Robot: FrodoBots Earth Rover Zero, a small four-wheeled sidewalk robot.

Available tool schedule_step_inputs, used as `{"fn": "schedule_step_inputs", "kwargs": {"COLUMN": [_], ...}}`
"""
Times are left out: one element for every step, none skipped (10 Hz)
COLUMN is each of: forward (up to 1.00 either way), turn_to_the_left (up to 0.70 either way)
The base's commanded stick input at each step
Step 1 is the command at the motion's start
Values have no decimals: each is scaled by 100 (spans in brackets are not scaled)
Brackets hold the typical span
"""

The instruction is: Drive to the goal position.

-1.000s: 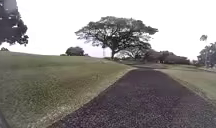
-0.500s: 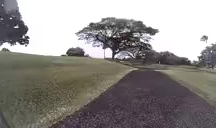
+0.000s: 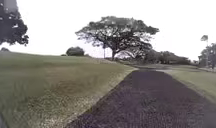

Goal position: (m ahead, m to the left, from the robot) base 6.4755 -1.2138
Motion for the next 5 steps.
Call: {"fn": "schedule_step_inputs", "kwargs": {"forward": [100, 100, 100, 100, 100], "turn_to_the_left": [0, 0, 0, 0, 0]}}
